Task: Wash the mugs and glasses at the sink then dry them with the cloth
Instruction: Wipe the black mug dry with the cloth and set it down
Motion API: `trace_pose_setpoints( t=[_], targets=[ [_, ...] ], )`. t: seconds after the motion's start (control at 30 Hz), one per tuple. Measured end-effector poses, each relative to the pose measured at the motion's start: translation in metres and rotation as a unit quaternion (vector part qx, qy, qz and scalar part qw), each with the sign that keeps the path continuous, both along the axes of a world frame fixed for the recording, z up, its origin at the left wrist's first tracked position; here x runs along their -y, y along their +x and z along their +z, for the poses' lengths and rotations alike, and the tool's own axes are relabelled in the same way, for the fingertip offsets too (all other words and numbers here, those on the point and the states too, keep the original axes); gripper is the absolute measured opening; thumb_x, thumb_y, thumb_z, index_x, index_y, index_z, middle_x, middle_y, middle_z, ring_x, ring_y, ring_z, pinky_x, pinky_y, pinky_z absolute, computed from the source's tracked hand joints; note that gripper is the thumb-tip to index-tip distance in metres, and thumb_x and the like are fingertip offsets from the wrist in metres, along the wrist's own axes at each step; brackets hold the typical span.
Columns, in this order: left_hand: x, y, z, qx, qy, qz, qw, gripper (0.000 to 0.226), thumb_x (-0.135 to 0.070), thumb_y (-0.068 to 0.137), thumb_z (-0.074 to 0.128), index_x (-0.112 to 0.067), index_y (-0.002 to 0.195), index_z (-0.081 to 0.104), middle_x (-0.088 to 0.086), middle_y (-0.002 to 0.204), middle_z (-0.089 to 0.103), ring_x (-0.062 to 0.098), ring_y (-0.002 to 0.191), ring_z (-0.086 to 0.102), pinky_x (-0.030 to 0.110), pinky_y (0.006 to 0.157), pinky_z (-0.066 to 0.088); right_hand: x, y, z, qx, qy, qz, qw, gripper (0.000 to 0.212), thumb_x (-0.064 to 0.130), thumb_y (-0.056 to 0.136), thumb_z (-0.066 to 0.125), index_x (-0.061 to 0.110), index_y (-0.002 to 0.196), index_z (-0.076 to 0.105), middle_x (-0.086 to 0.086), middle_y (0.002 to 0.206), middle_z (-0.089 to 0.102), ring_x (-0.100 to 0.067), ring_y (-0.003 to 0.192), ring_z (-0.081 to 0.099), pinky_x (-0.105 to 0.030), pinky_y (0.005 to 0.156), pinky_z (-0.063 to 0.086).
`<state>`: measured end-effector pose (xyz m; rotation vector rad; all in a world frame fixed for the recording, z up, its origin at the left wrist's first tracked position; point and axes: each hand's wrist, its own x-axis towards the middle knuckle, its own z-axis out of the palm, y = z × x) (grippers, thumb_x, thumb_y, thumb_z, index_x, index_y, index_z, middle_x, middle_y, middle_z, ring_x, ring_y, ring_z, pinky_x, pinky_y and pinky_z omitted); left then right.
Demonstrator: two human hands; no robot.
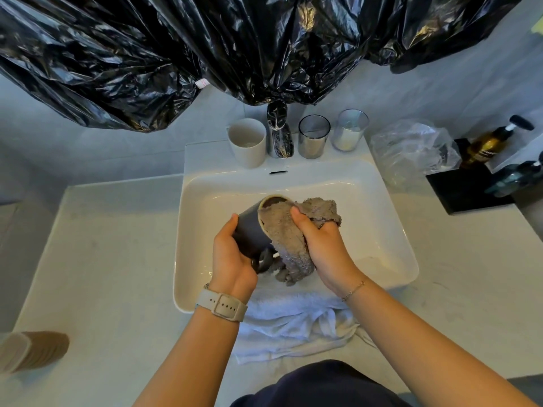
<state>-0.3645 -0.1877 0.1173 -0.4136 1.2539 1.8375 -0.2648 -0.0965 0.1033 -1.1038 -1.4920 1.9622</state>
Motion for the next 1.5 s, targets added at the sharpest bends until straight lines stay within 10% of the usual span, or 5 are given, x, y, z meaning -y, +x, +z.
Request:
trace_pose_setpoints(
  t=[0.6,0.77,1.0,1.17,1.5],
  targets=[
    [-0.005,0.014,0.026,0.252,0.096,-0.09,0.959,0.05,-0.031,0.107,0.034,0.005,0.138,0.05,0.027,0.127,0.062,0.038,0.112,0.06,0.047,0.087,0.047,-0.026,0.011,0.001,-0.153,-0.039,0.13,0.979,0.082,0.057,0.044,0.09,0.023,0.111,0.057,0.013,0.096,0.074,-0.006,0.096,0.068,-0.02,0.08,0.053],
    [-0.001,0.013,0.038,0.323,0.114,-0.121,0.932,0.052,-0.029,0.107,0.031,0.008,0.141,0.044,0.023,0.129,0.055,0.024,0.121,0.052,0.038,0.108,0.038,-0.028,0.008,0.0,-0.151,-0.053,0.13,0.979,0.054,0.035,0.061,0.078,0.022,0.109,0.058,0.012,0.09,0.075,-0.008,0.091,0.069,-0.021,0.075,0.054],
    [-0.026,0.036,0.03,0.148,0.027,0.055,0.987,0.036,-0.014,0.109,0.032,0.007,0.129,0.053,0.026,0.1,0.065,0.019,0.071,0.065,0.04,0.068,0.054,0.016,-0.016,-0.004,-0.1,-0.156,-0.156,0.97,0.034,0.048,0.086,0.06,0.015,0.087,0.066,-0.013,0.095,0.072,-0.022,0.088,0.067,-0.034,0.081,0.057],
    [-0.024,0.036,0.019,0.016,0.045,0.091,0.995,0.036,-0.029,0.108,0.033,-0.004,0.122,0.056,0.012,0.098,0.072,0.02,0.087,0.071,0.03,0.069,0.057,0.021,-0.002,0.001,0.016,-0.189,-0.114,0.975,0.046,0.044,0.097,0.052,0.009,0.068,0.047,-0.008,0.06,0.052,-0.013,0.059,0.048,-0.021,0.059,0.043],
    [-0.014,0.038,0.003,-0.16,0.028,0.038,0.986,0.031,-0.031,0.107,0.033,-0.016,0.127,0.052,0.013,0.123,0.062,0.021,0.112,0.063,0.034,0.097,0.051,0.021,0.009,0.014,-0.078,-0.147,-0.111,0.98,0.031,0.016,0.092,0.062,-0.001,0.118,0.065,-0.02,0.116,0.068,-0.032,0.111,0.064,-0.048,0.1,0.05]
  ],
)
